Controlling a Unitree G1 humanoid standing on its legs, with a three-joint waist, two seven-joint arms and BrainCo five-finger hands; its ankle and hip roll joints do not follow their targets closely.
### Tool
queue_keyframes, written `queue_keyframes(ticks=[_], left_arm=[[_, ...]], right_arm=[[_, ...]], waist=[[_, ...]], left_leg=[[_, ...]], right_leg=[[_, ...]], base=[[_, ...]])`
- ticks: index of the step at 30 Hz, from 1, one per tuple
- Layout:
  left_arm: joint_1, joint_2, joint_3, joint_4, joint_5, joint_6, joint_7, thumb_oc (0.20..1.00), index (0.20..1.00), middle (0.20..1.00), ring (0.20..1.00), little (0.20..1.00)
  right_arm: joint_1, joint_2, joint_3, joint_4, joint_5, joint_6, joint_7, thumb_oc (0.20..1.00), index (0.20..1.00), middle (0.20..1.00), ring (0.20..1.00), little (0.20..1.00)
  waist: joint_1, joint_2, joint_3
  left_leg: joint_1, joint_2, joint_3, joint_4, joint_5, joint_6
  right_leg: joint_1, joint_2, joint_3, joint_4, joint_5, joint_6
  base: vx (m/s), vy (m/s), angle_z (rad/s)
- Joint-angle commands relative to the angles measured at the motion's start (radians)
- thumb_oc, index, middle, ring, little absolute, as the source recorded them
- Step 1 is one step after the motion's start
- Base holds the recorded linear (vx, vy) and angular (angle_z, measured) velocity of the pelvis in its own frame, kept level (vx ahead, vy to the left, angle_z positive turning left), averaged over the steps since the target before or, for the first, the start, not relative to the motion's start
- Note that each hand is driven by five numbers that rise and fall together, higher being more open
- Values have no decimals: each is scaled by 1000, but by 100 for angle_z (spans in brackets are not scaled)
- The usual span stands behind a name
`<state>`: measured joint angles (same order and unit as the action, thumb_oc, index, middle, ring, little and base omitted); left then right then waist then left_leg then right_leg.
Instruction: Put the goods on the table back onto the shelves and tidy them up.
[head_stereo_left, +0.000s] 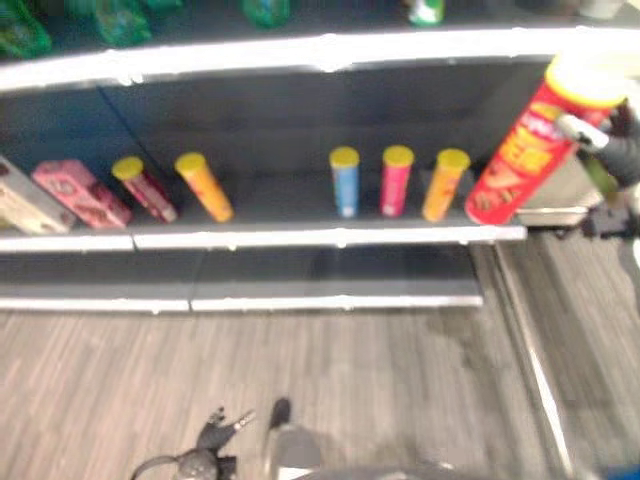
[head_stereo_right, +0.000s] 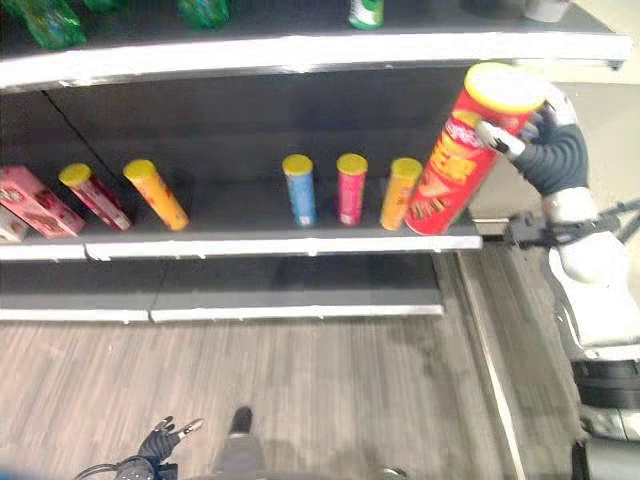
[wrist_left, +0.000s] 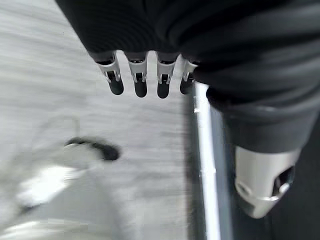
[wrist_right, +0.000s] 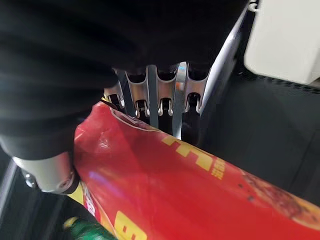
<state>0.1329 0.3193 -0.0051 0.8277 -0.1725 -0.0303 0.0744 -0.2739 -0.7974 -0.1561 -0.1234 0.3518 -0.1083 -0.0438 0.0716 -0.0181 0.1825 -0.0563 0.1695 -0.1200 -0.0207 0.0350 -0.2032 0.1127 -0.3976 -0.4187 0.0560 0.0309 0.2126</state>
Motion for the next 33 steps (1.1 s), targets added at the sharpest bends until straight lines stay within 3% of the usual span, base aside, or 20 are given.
queue_keyframes(ticks=[1,2,4,5,6,7,8,10,11,12,14,15,19,20,21,24,26,28,31,33], left_arm=[[5,78,-22,-57,52,-30,10,1000,1000,1000,1000,1000],[14,86,0,-69,52,-27,13,1000,1000,1000,1000,1000],[14,86,1,-70,52,-27,13,1000,1000,1000,1000,1000],[10,86,9,-58,48,-26,16,1000,1000,1000,1000,1000],[7,78,20,-35,30,-24,18,1000,1000,1000,1000,1000],[6,75,24,-30,26,-22,19,1000,1000,1000,1000,1000],[6,75,24,-30,26,-22,19,1000,1000,1000,1000,1000],[1,54,23,-10,13,-2,27,1000,1000,1000,1000,1000],[0,53,23,-10,13,-1,28,1000,1000,1000,1000,1000],[6,38,9,-36,17,-13,17,1000,1000,1000,1000,1000],[7,14,16,-43,-17,-26,14,1000,1000,1000,1000,1000],[6,0,7,-47,-18,-24,5,1000,1000,1000,1000,1000],[6,0,7,-47,-18,-24,5,1000,1000,1000,1000,1000],[24,-11,4,-55,-12,-20,-4,1000,1000,1000,1000,1000],[45,-12,37,-38,-6,-18,-2,1000,1000,1000,1000,1000],[41,0,32,-31,5,-18,6,1000,1000,1000,1000,1000],[47,2,27,-33,9,-19,6,1000,1000,1000,1000,1000],[25,12,-1,-31,48,-17,4,1000,1000,1000,1000,1000],[14,48,-21,-59,78,-15,6,1000,1000,1000,1000,1000],[6,70,-12,-60,80,-15,12,1000,1000,1000,1000,1000]], right_arm=[[-100,-53,14,-59,-41,-43,-13,200,200,200,200,200],[-107,-51,34,-57,-57,-36,-6,200,200,200,200,200],[-109,-51,35,-56,-57,-36,-7,200,200,200,200,200],[-108,-53,37,-59,-53,-34,0,200,200,200,200,200],[-110,-63,38,-73,-37,-40,8,200,200,200,200,200],[-107,-65,36,-80,-30,-40,11,200,200,200,200,200],[-107,-65,36,-80,-30,-40,11,200,200,200,200,200],[-103,-80,49,-68,-25,-55,-6,200,200,200,200,200],[-105,-81,50,-67,-24,-56,-6,200,200,200,200,200],[-87,-103,46,-114,-38,-34,47,200,200,200,200,200],[-82,-103,53,-95,-16,-58,44,200,200,200,200,200],[-71,-115,52,-87,-21,-53,44,200,200,200,200,200],[-71,-115,52,-87,-21,-53,44,200,200,200,200,200],[-72,-119,64,-89,-14,-47,53,200,200,200,200,200],[-47,-103,81,-103,-31,-35,81,200,200,200,200,200],[-30,-97,82,-113,-32,-35,85,200,200,200,200,200],[-21,-94,76,-117,-26,-36,85,200,200,200,200,200],[21,-77,44,-123,-50,-26,90,200,200,200,200,200],[18,-45,42,-124,-73,-11,88,200,200,200,200,200],[-16,-30,76,-120,-92,-10,87,200,200,200,200,200]], waist=[[34,9,-64],[41,25,-48],[39,22,-50],[32,24,-41],[28,27,-28],[30,27,-29],[30,27,-30],[31,2,-4],[30,3,-6],[31,-23,10],[40,-26,16],[34,-28,28],[33,-28,26],[27,-23,41],[35,-26,28],[22,-13,4],[22,-1,-3],[-2,26,-24],[-5,17,-5],[-3,16,26]], left_leg=[[66,1,23,-67,-80,62],[75,-37,53,-67,-90,92],[71,-42,53,-67,-86,94],[66,-57,55,-66,-78,106],[47,-96,49,-58,-59,135],[37,-111,43,-57,-50,141],[36,-111,43,-57,-50,141],[16,-164,27,-47,-31,150],[12,-163,25,-47,-28,150],[-8,-198,-1,-1,-42,139],[-33,-213,3,48,-53,125],[-68,-202,42,104,-58,110],[-71,-203,41,105,-58,110],[-90,-135,141,140,-60,101],[-87,24,128,112,-22,81],[-60,114,75,8,43,54],[-49,125,43,-14,48,47],[-33,97,37,-15,4,15],[-43,8,32,68,-93,62],[-45,-33,59,93,-119,92]], right_leg=[[-116,-79,50,-36,186,49],[-121,-69,32,19,112,27],[-126,-75,33,21,113,28],[-136,-35,78,70,78,9],[-142,98,160,143,-38,-24],[-149,152,176,157,-80,-39],[-151,152,176,157,-80,-39],[-172,307,224,153,-147,-96],[-172,309,222,147,-141,-96],[-131,335,254,81,-158,-125],[-95,315,224,32,-132,-130],[-79,301,191,7,-130,-127],[-80,301,190,7,-130,-127],[-61,278,161,-25,-117,-113],[-49,224,143,-61,-97,-76],[-48,195,144,-77,-100,-55],[-40,188,150,-85,-102,-43],[-36,120,142,-77,-69,-8],[-94,13,183,-7,7,17],[-162,-32,207,70,69,14]], base=[[-308,620,-41],[-252,494,-45],[-125,223,-43],[-200,341,-9],[-237,395,18],[-157,272,12],[-81,120,0],[-130,120,-8],[-111,81,37],[-16,57,53],[-28,67,85],[-48,31,87],[-28,37,78],[-94,478,12],[-86,594,-5],[35,372,17],[74,373,36],[82,622,28],[-39,432,11],[-114,353,-22]])
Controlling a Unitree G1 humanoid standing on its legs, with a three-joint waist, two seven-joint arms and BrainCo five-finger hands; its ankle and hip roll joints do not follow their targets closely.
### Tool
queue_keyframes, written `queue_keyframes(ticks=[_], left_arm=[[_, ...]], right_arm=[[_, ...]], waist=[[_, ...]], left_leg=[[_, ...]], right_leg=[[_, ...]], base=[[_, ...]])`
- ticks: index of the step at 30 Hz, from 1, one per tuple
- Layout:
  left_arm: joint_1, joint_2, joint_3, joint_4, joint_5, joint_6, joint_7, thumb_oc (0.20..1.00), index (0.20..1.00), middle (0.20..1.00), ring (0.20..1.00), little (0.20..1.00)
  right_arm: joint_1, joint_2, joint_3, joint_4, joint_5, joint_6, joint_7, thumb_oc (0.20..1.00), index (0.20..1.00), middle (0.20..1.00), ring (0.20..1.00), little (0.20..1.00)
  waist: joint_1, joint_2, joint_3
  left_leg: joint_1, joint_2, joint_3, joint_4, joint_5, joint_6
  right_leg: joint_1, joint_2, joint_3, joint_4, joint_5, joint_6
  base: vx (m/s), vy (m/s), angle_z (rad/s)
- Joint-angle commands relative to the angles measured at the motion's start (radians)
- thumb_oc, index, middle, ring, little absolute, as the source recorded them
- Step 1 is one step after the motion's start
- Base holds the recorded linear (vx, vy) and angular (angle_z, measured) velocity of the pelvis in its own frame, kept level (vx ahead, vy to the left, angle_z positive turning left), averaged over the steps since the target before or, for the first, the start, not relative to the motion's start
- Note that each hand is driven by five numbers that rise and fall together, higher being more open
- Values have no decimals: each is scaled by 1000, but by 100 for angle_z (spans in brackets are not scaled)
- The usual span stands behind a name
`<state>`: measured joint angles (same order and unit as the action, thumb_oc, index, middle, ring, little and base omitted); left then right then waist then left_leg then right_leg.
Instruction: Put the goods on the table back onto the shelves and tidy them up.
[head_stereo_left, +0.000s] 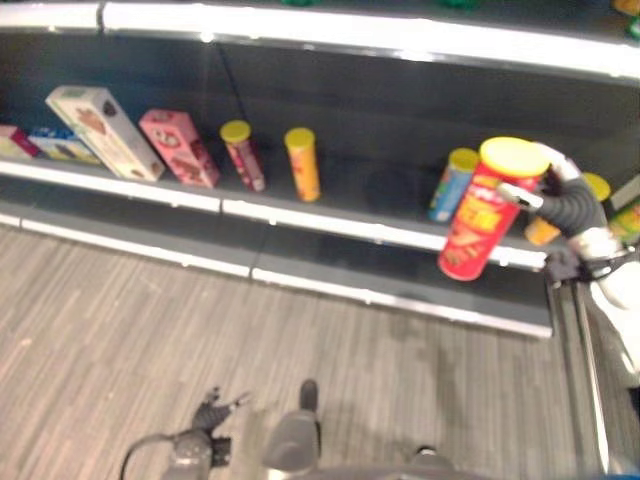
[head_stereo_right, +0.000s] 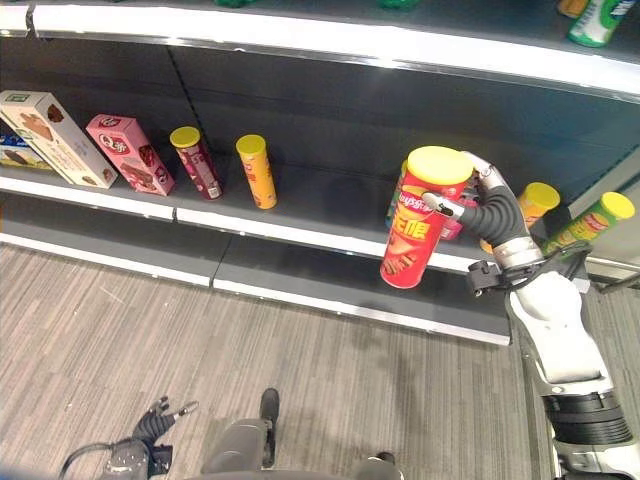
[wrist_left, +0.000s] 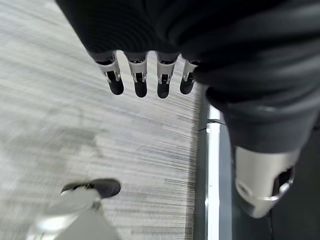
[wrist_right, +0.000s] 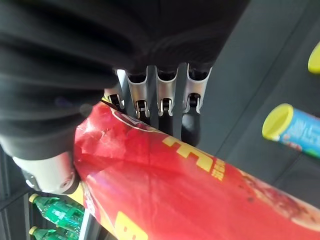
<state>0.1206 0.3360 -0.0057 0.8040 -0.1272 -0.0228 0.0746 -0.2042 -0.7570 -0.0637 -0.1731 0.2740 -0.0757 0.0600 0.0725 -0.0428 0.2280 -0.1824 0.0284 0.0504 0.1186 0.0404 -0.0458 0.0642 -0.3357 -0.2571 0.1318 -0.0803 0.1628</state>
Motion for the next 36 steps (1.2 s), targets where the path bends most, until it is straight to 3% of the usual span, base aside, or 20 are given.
queue_keyframes(ticks=[1,4,5,6,7,8,10,11,14,16,20,23,26,27,28,29,30,33,35,36], left_arm=[[20,59,-8,-34,37,-22,13,1000,1000,1000,1000,1000],[25,67,-7,-41,42,-20,11,1000,1000,1000,1000,1000],[24,69,-7,-41,40,-18,10,1000,1000,1000,1000,1000],[12,65,0,-30,22,-20,19,1000,1000,1000,1000,1000],[12,65,1,-30,23,-21,19,1000,1000,1000,1000,1000],[-3,59,2,-17,13,-20,24,1000,1000,1000,1000,1000],[6,61,4,-33,32,-4,36,1000,1000,1000,1000,1000],[4,58,-6,-44,26,-11,27,1000,1000,1000,1000,1000],[3,32,13,-45,-13,-24,29,1000,1000,1000,1000,1000],[26,-12,33,-55,-64,-25,26,1000,1000,1000,1000,1000],[53,-23,45,-60,-75,-23,20,1000,1000,1000,1000,1000],[65,-13,42,-81,-78,-31,23,1000,1000,1000,1000,1000],[61,-1,32,-90,-74,-33,23,1000,1000,1000,1000,1000],[36,16,16,-83,-51,-24,22,1000,1000,1000,1000,1000],[32,25,4,-82,-38,-31,19,1000,1000,1000,1000,1000],[32,36,3,-84,-29,-22,23,1000,1000,1000,1000,1000],[25,53,4,-83,-15,-20,28,1000,1000,1000,1000,1000],[28,94,16,-122,13,-21,35,1000,1000,1000,1000,1000],[11,96,27,-91,-8,-13,43,1000,1000,1000,1000,1000],[23,94,42,-96,-11,-11,53,1000,1000,1000,1000,1000]], right_arm=[[-99,-65,0,-67,-16,-40,-13,200,200,200,200,200],[-117,-56,25,-62,-24,-38,-8,200,200,200,200,200],[-123,-58,36,-61,-23,-38,-5,200,200,200,200,200],[-140,-65,55,-60,-13,-44,-8,200,200,200,200,200],[-142,-66,56,-59,-13,-44,-8,200,200,200,200,200],[-166,-76,84,-50,-1,-46,-11,200,200,200,200,200],[-165,-75,70,-46,-20,-58,-36,200,200,200,200,200],[-163,-92,89,-68,-20,-54,-10,200,200,200,200,200],[-169,-85,97,-59,18,-55,-6,200,200,200,200,200],[-155,-92,85,-64,20,-56,-3,200,200,200,200,200],[-139,-86,78,-72,16,-44,9,200,200,200,200,200],[-131,-85,56,-70,21,-60,-6,200,200,200,200,200],[-106,-95,26,-76,14,-61,-21,200,200,200,200,200],[-54,-90,-26,-89,-21,-49,-27,200,200,200,200,200],[-48,-95,-39,-84,-45,-45,-28,200,200,200,200,200],[-44,-84,-42,-89,-68,-32,-28,200,200,200,200,200],[-48,-73,-42,-86,-78,-31,-37,200,200,200,200,200],[-64,-59,-40,-100,-84,-40,-47,200,200,200,200,200],[-96,-71,-24,-83,-60,-55,-68,200,200,200,200,200],[-100,-66,-38,-86,-69,-60,-75,200,200,200,200,200]], waist=[[1,44,-12],[2,49,2],[0,50,13],[-6,49,31],[-6,48,28],[-5,36,39],[-2,46,39],[-7,35,46],[-3,13,41],[2,15,37],[13,16,25],[12,3,9],[7,13,-1],[-13,37,-28],[-18,41,-29],[-16,25,-21],[-17,20,-9],[-17,17,28],[-20,21,84],[-4,30,94]], left_leg=[[85,98,-95,-46,-130,-55],[94,87,-82,-51,-131,-42],[97,84,-80,-52,-129,-39],[101,81,-82,-60,-121,-39],[97,80,-82,-61,-118,-39],[100,64,-78,-70,-108,-39],[91,68,-88,-68,-110,-39],[90,61,-94,-55,-113,-41],[70,54,-110,16,-131,-64],[35,85,-111,101,-145,-90],[20,155,-134,84,-110,-116],[13,302,-197,-51,1,-149],[10,349,-233,-84,25,-179],[11,340,-248,-65,-40,-198],[14,310,-245,-29,-97,-197],[10,268,-223,23,-132,-184],[12,248,-202,45,-152,-172],[-10,214,-160,82,-170,-142],[-15,179,-134,74,-155,-122],[-37,177,-139,79,-152,-121]], right_leg=[[-132,-112,30,17,184,55],[-153,-120,9,63,182,43],[-168,-101,22,78,174,36],[-205,-25,61,70,140,30],[-209,-25,62,67,143,30],[-216,52,52,3,120,19],[-213,59,62,-12,123,37],[-211,100,97,-20,101,18],[-158,104,87,-70,99,1],[-90,112,41,-121,86,-3],[-54,91,40,-156,87,16],[-52,7,58,-171,96,74],[-55,-39,81,-162,94,96],[-49,-77,69,-157,130,99],[-66,-124,80,-148,218,99],[-93,-161,83,-126,304,99],[-124,-180,76,-101,322,99],[-182,-166,78,-20,268,96],[-234,-38,78,0,151,62],[-230,-60,65,-6,169,80]], base=[[-75,233,-37],[-38,161,-35],[-51,151,-21],[-37,82,-9],[-29,39,-9],[-11,-9,-15],[35,-72,-10],[143,-134,41],[132,-118,42],[127,-64,17],[142,220,29],[136,515,-16],[91,444,-6],[142,775,-9],[93,644,11],[1,447,42],[-58,332,14],[-110,275,-47],[-231,251,-13],[-161,126,-22]])
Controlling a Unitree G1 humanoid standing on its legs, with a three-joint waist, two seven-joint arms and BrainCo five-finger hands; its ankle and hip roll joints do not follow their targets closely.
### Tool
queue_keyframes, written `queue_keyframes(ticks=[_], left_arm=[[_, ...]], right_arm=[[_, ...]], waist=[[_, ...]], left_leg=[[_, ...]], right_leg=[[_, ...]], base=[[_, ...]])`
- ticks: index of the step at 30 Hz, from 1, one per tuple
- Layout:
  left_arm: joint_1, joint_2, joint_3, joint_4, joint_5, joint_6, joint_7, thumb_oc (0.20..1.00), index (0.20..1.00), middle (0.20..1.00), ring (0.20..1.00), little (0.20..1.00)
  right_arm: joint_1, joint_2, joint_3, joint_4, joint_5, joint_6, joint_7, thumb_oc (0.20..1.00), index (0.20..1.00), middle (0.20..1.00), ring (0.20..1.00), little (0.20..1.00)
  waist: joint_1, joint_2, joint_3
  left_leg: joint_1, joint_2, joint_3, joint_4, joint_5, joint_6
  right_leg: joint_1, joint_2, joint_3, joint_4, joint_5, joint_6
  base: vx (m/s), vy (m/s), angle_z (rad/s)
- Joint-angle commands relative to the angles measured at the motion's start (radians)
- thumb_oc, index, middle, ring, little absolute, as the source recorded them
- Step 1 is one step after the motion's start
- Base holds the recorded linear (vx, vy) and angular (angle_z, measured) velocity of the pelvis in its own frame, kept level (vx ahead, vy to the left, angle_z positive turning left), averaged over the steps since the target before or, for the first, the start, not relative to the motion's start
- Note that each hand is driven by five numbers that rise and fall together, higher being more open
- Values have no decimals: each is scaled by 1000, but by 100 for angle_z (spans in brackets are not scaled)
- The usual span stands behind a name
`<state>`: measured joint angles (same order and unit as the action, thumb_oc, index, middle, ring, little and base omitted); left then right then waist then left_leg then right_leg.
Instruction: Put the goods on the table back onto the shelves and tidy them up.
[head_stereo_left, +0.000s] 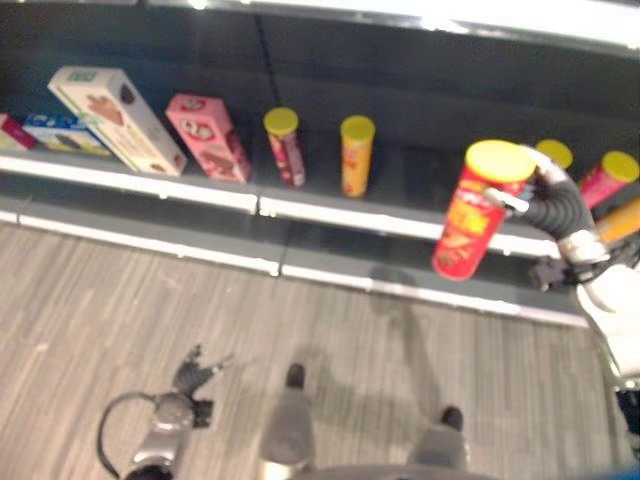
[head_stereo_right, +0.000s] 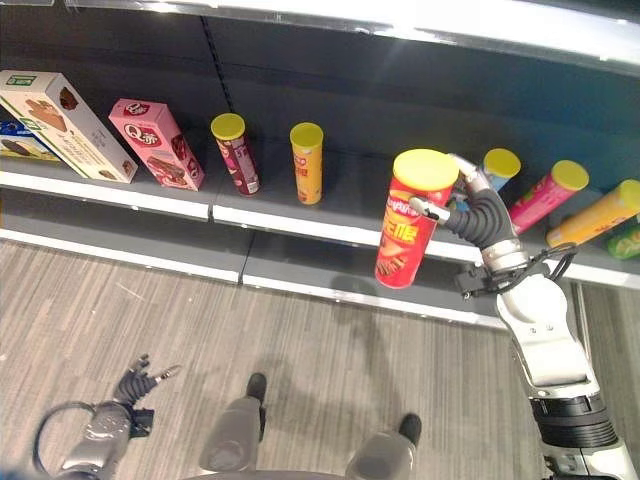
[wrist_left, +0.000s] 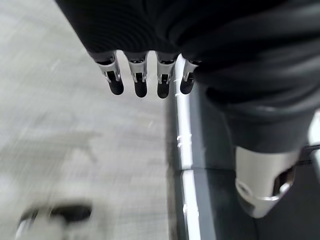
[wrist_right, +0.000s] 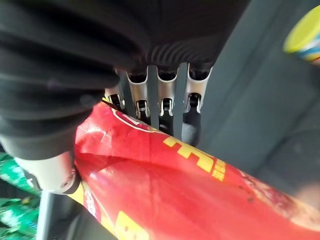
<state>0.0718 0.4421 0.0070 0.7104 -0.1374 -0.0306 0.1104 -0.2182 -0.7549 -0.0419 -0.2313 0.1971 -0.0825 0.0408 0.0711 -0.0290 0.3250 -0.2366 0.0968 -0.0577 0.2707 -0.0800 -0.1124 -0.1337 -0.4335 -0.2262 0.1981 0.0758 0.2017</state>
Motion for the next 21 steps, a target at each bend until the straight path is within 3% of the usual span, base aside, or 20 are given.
queue_keyframes(ticks=[1,2,4,10,12,15,21], left_arm=[[74,-21,24,-12,-7,-4,5,1000,1000,1000,1000,1000],[64,-28,28,-4,-16,-10,10,1000,1000,1000,1000,1000],[71,-43,34,3,-36,-22,9,1000,1000,1000,1000,1000],[69,-64,12,24,-29,-18,2,1000,1000,1000,1000,1000],[64,-70,1,14,-28,-17,9,1000,1000,1000,1000,1000],[67,-76,-11,18,-25,-17,19,1000,1000,1000,1000,1000],[87,-67,-35,8,-21,-32,73,1000,1000,1000,1000,1000]], right_arm=[[-79,-85,-46,-55,-2,-45,-34,200,200,200,200,200],[-86,-84,-42,-52,-4,-36,-34,200,200,200,200,200],[-122,-81,-18,-39,17,-48,-37,200,200,200,200,200],[-136,-82,17,-35,-20,-39,-30,200,200,200,200,200],[-136,-78,24,-21,-132,-31,-66,200,200,200,200,200],[-140,-48,18,-2,-169,-27,-100,200,200,200,200,200],[-270,3,27,122,-463,-3,-344,200,200,200,200,200]], waist=[[-9,10,3],[-15,8,12],[1,1,19],[-13,1,13],[-10,9,21],[-3,20,31],[50,79,90]], left_leg=[[19,94,-38,-56,-39,-52],[18,84,-40,-57,-34,-48],[15,78,-30,-44,-37,-54],[4,98,-52,-71,-5,-64],[-13,100,-65,-73,2,-67],[-25,94,-78,-70,3,-67],[-81,68,-111,-79,24,-63]], right_leg=[[-21,65,46,-87,-14,18],[-32,80,75,-89,-17,16],[-18,69,61,-109,0,26],[-1,81,62,-142,3,34],[0,74,53,-133,-4,36],[-2,67,48,-121,-13,35],[-52,38,33,-73,-34,34]], base=[[-45,31,-23],[31,56,-14],[28,20,-9],[52,-35,-4],[16,-29,21],[1,-9,23],[-38,-12,19]])
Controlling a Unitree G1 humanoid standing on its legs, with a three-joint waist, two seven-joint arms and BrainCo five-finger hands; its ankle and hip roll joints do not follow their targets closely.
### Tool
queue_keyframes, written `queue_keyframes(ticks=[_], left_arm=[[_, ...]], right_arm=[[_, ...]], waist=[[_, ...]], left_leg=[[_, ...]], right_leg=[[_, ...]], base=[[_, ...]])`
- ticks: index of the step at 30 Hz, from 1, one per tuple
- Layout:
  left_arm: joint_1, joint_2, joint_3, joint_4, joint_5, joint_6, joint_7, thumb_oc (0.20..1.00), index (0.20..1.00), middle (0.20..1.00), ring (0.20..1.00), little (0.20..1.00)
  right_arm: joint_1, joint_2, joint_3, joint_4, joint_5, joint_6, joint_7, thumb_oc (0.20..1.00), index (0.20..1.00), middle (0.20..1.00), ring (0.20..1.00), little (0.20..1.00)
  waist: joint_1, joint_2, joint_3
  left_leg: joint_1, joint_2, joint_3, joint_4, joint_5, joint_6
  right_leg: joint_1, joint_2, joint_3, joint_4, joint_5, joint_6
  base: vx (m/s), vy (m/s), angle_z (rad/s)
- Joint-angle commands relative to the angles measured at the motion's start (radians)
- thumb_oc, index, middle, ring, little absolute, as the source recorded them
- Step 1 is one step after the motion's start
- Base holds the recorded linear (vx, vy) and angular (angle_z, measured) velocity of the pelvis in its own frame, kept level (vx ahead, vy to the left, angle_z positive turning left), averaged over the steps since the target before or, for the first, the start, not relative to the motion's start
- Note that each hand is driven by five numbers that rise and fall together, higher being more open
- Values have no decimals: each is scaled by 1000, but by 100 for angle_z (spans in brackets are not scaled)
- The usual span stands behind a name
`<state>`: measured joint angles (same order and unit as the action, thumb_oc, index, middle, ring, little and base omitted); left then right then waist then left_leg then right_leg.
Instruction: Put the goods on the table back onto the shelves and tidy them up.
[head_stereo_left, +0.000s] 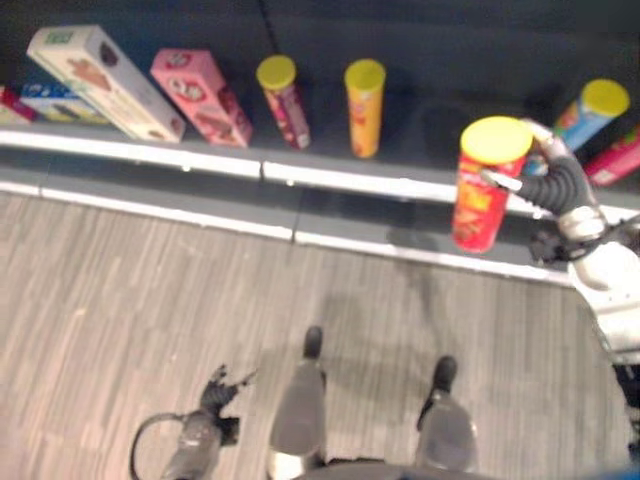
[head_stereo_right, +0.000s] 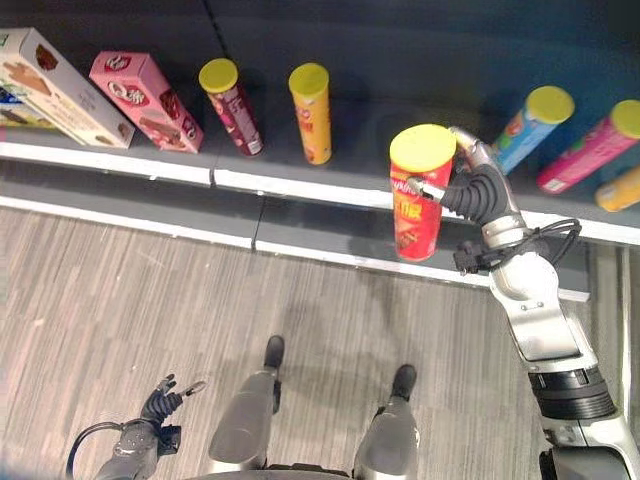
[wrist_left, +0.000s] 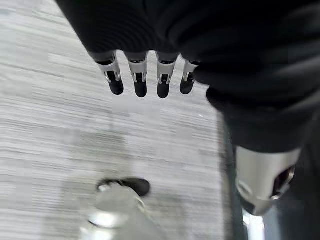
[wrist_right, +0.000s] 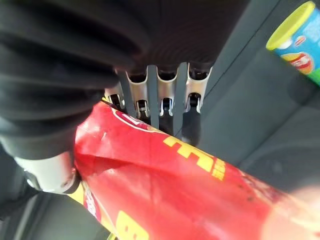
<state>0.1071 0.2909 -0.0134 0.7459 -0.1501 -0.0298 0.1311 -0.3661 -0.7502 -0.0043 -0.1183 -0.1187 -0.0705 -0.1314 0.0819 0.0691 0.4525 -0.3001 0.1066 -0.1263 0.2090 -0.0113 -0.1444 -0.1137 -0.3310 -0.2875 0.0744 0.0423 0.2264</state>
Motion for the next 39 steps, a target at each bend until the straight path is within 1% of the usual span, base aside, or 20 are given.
queue_keyframes(ticks=[1,4,5,6,7,11,14,16,17,18,20,21,25,27,28,29,34,37,38,39], left_arm=[[55,86,-19,-36,-13,-38,61,1000,1000,1000,1000,1000],[63,94,-36,-68,-25,-50,79,1000,1000,1000,1000,1000],[67,93,-42,-81,-30,-51,85,1000,1000,1000,1000,1000],[67,92,-49,-86,-30,-53,89,1000,1000,1000,1000,1000],[67,92,-49,-86,-30,-53,89,1000,1000,1000,1000,1000],[67,82,-71,-111,-49,-63,110,1000,1000,1000,1000,1000],[55,78,-86,-111,-55,-69,123,1000,1000,1000,1000,1000],[40,79,-106,-118,-50,-74,132,1000,1000,1000,1000,1000],[39,79,-106,-118,-50,-74,132,1000,1000,1000,1000,1000],[39,79,-115,-136,-50,-80,139,1000,1000,1000,1000,1000],[39,80,-120,-145,-49,-79,141,1000,1000,1000,1000,1000],[36,79,-123,-148,-51,-82,145,1000,1000,1000,1000,1000],[37,79,-123,-148,-51,-82,145,1000,1000,1000,1000,1000],[34,78,-128,-153,-49,-83,149,1000,1000,1000,1000,1000],[31,72,-142,-161,-41,-86,153,1000,1000,1000,1000,1000],[29,72,-144,-163,-38,-86,155,1000,1000,1000,1000,1000],[30,72,-159,-169,-34,-88,156,1000,1000,1000,1000,1000],[23,77,-174,-177,-28,-93,156,1000,1000,1000,1000,1000],[24,77,-175,-176,-28,-93,156,1000,1000,1000,1000,1000],[22,78,-177,-178,-28,-95,158,1000,1000,1000,1000,1000]], right_arm=[[-146,1,-12,39,-178,-4,-210,200,200,200,200,200],[-230,-8,-16,101,-267,26,-320,200,200,200,200,200],[-242,2,-30,90,-287,34,-352,200,200,200,200,200],[-253,7,-36,85,-300,38,-372,200,200,200,200,200],[-253,7,-36,85,-300,38,-372,200,200,200,200,200],[-320,5,-37,122,-355,69,-451,200,200,200,200,200],[-379,13,-25,142,-367,79,-500,200,200,200,200,200],[-420,9,-19,147,-384,92,-534,200,200,200,200,200],[-421,9,-19,147,-384,92,-534,200,200,200,200,200],[-434,10,-22,149,-391,107,-555,200,200,200,200,200],[-442,14,-19,155,-395,113,-564,200,200,200,200,200],[-450,15,-17,161,-396,119,-574,200,200,200,200,200],[-449,16,-17,162,-396,119,-574,200,200,200,200,200],[-455,13,-16,174,-408,136,-588,200,200,200,200,200],[-433,22,-41,180,-402,155,-621,200,200,200,200,200],[-428,21,-44,182,-399,157,-621,200,200,200,200,200],[-426,8,-41,227,-376,165,-634,200,200,200,200,200],[-444,-7,-34,298,-348,169,-662,200,200,200,200,200],[-443,-7,-33,299,-347,169,-663,200,200,200,200,200],[-443,-7,-36,307,-341,170,-669,200,200,200,200,200]], waist=[[46,-9,-28],[65,28,1],[67,38,9],[67,44,9],[67,44,8],[82,74,35],[93,82,48],[97,89,53],[96,89,53],[98,93,55],[98,99,58],[97,101,59],[98,101,60],[97,105,60],[88,121,67],[86,122,67],[83,128,67],[80,135,68],[81,136,68],[78,136,68]], left_leg=[[-28,55,-47,-17,-40,-32],[-60,49,-56,-12,-32,-37],[-74,45,-60,-11,-27,-39],[-87,40,-64,-15,-16,-38],[-88,40,-64,-15,-15,-38],[-121,29,-70,-18,-3,-38],[-134,31,-69,-23,-3,-36],[-144,31,-67,-40,7,-36],[-147,29,-68,-42,14,-35],[-152,26,-68,-54,20,-34],[-149,28,-66,-58,17,-36],[-154,26,-68,-62,24,-34],[-150,28,-67,-60,18,-35],[-156,26,-68,-66,27,-34],[-154,21,-68,-70,22,-38],[-161,18,-69,-73,30,-36],[-170,18,-66,-71,24,-37],[-190,15,-60,-73,33,-38],[-187,17,-59,-71,26,-39],[-195,15,-58,-73,33,-38]], right_leg=[[-82,-68,92,61,-4,8],[-110,-79,88,93,-25,5],[-118,-82,85,101,-30,4],[-128,-86,83,103,-26,4],[-129,-87,83,104,-26,4],[-165,-99,78,127,-31,5],[-192,-100,78,138,-39,6],[-203,-103,75,136,-36,8],[-206,-104,75,133,-30,8],[-211,-107,72,132,-29,9],[-211,-107,71,135,-35,10],[-216,-108,71,132,-29,10],[-213,-107,71,135,-35,10],[-217,-111,70,128,-27,12],[-212,-113,70,125,-33,15],[-216,-116,70,119,-24,15],[-223,-116,71,117,-27,16],[-246,-117,76,109,-16,18],[-244,-116,77,112,-22,18],[-250,-117,77,107,-15,18]], base=[[-45,-7,17],[-35,-21,18],[-30,-15,25],[-27,1,28],[-24,-3,23],[-45,-2,14],[-22,-10,4],[-33,-15,6],[-38,5,5],[-28,2,4],[0,0,0],[0,0,0],[0,0,0],[0,0,0],[0,0,0],[0,0,0],[0,0,0],[-10,4,0],[0,0,0],[0,0,0]])
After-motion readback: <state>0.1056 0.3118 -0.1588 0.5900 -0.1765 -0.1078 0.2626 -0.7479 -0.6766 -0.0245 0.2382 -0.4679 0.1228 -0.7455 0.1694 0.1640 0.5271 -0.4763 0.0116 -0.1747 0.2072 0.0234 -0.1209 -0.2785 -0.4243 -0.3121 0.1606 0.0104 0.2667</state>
